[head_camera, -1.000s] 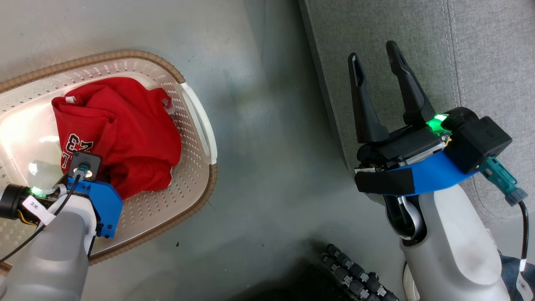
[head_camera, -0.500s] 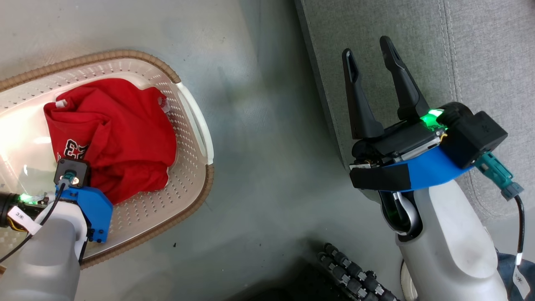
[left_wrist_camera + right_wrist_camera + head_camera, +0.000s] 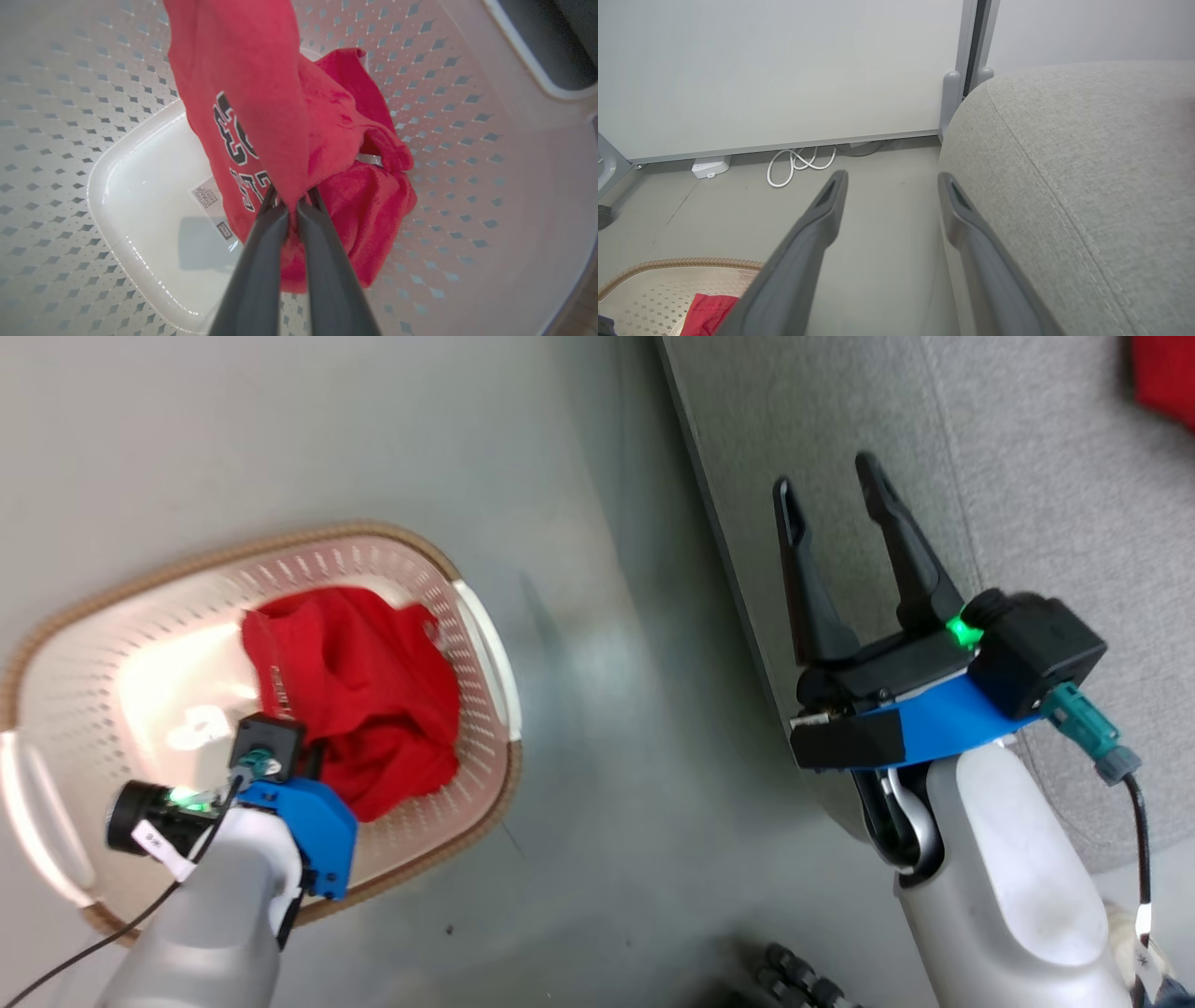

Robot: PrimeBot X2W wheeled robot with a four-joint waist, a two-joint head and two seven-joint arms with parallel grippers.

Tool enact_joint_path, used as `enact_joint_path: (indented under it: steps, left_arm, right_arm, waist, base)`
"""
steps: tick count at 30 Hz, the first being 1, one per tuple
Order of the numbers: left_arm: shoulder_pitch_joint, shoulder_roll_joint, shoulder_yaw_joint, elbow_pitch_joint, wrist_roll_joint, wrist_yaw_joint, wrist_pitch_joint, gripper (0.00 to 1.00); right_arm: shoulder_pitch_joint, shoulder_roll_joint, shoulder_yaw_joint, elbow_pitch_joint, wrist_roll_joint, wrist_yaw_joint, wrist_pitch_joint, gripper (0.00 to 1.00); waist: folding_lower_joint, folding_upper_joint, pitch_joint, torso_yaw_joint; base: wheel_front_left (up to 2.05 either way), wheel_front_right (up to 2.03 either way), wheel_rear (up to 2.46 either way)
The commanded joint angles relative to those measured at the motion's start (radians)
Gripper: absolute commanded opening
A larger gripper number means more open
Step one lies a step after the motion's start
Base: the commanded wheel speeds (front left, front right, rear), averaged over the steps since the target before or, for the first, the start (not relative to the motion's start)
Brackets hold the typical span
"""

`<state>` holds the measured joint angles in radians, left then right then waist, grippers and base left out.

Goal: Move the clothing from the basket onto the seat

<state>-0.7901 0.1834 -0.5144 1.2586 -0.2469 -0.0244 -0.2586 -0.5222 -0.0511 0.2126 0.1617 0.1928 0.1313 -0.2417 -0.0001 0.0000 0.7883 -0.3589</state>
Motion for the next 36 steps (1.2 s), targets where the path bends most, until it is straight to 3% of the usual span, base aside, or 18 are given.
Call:
enact_joint_path:
  steps: [1, 6, 13, 22, 36]
  left_arm:
    - [0.005, -0.003, 0.001, -0.006, -0.003, -0.008, -0.008, 0.0]
    - [0.01, -0.059, -0.003, -0.044, -0.02, -0.052, -0.007, 0.0]
    - [0.074, -0.122, -0.039, -0.114, -0.028, -0.071, -0.007, 0.0]
    - [0.164, -0.132, -0.14, -0.292, -0.13, -0.082, -0.005, 0.0]
    - [0.065, -0.132, -0.361, -0.544, -0.342, -0.017, 0.084, 0.0]
  right_arm:
    - [0.023, 0.001, -0.006, 0.005, -0.011, -0.001, 0.006, 1.0]
    - [0.083, 0.001, -0.021, 0.013, -0.039, -0.001, 0.048, 1.0]
    - [0.189, 0.0, -0.042, 0.0, -0.077, -0.001, 0.115, 1.0]
    - [0.314, 0.001, -0.064, -0.037, -0.085, -0.001, 0.186, 1.0]
    - [0.407, 0.001, -0.054, -0.072, -0.069, -0.001, 0.239, 1.0]
  waist:
    - [0.0001, 0.0, -0.103, 0.06]
    - [0.0001, 0.0, -0.255, 0.122]
    - [0.0001, 0.0, -0.462, 0.198]
    - [0.0001, 0.0, -0.652, 0.284]
    - [0.0001, 0.0, -0.778, 0.356]
  base:
    - [0.0, 0.0, 0.0]
    - [0.0, 0.0, 0.0]
    - [0.0, 0.0, 0.0]
    - [0.0, 0.0, 0.0]
    - [0.0, 0.0, 0.0]
